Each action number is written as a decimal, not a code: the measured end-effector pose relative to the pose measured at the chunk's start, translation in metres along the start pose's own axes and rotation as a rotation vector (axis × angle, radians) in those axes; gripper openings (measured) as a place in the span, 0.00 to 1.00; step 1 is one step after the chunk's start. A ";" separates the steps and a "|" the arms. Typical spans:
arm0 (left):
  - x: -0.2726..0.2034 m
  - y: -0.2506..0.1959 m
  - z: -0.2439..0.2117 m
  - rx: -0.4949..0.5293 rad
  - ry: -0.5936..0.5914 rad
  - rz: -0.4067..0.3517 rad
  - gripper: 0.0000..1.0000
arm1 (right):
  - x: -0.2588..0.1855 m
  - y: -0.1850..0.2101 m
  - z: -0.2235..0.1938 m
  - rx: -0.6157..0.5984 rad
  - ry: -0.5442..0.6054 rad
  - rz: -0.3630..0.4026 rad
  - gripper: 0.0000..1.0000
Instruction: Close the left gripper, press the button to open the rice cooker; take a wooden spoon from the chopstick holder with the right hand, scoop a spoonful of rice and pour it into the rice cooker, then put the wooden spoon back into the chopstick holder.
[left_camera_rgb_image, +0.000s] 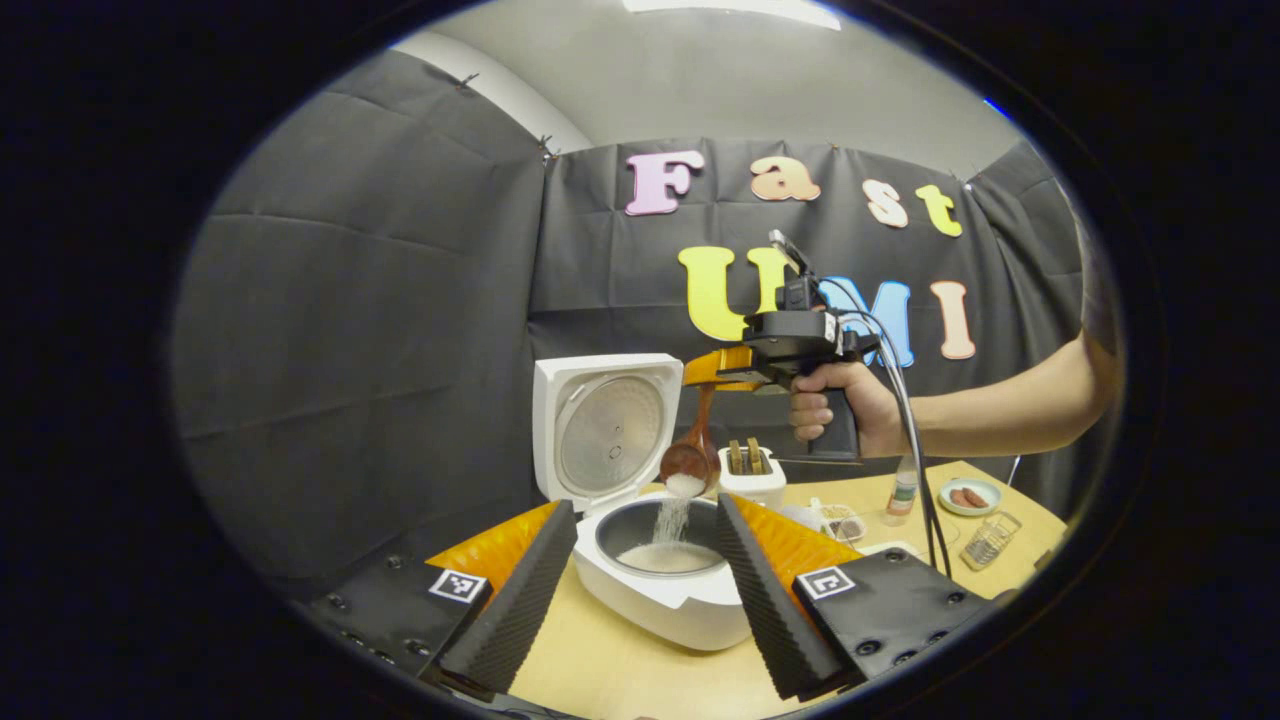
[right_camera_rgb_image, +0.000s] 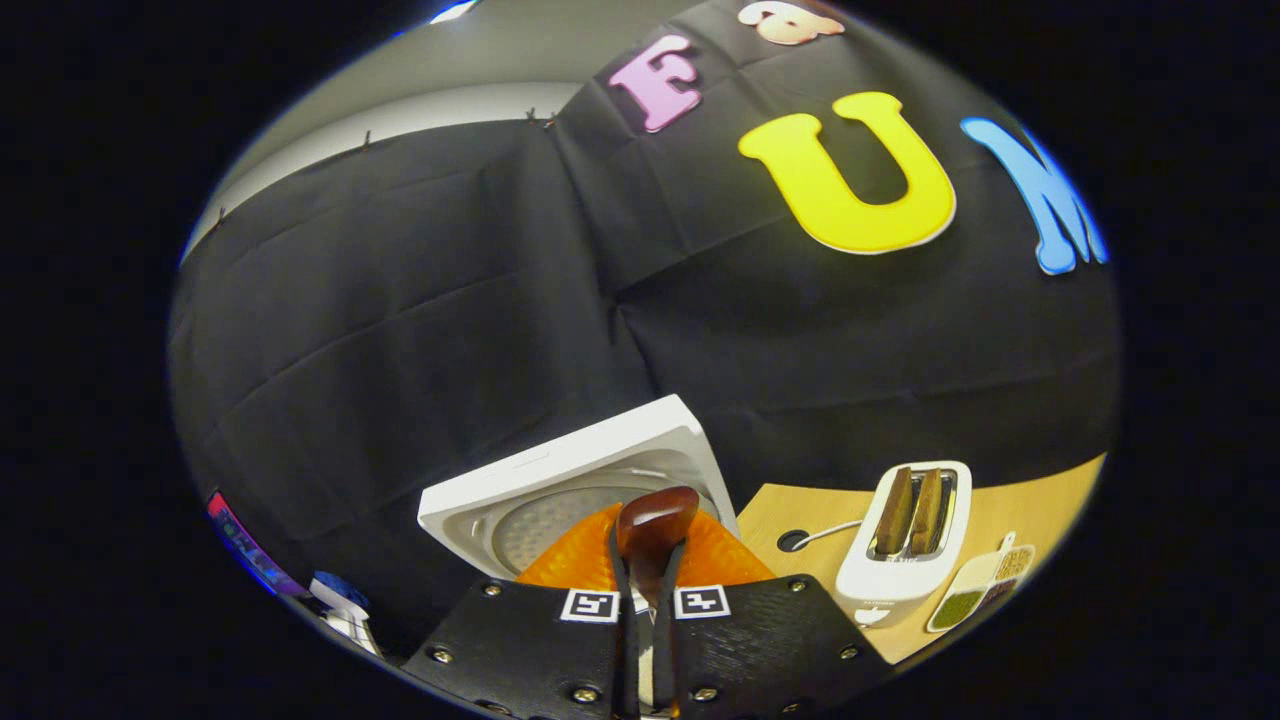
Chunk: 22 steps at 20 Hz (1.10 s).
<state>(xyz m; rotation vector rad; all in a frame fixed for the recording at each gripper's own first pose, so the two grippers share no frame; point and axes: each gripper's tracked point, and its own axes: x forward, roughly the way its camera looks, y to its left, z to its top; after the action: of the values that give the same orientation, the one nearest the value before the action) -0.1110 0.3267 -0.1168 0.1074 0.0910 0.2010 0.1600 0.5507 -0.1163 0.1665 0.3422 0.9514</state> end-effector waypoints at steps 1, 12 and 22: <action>-0.001 -0.001 0.000 -0.001 0.000 0.000 0.97 | 0.000 0.005 -0.001 -0.053 0.003 0.013 0.06; 0.000 -0.007 0.006 -0.004 -0.007 0.011 0.96 | -0.010 0.048 -0.011 -0.415 0.000 0.138 0.06; 0.009 -0.041 0.023 0.003 -0.035 -0.055 0.96 | -0.069 -0.020 0.034 0.231 -0.093 0.124 0.06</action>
<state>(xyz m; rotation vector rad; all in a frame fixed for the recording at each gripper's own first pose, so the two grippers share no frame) -0.0920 0.2867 -0.0999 0.1110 0.0595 0.1444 0.1511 0.4833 -0.0757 0.4461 0.3584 1.0213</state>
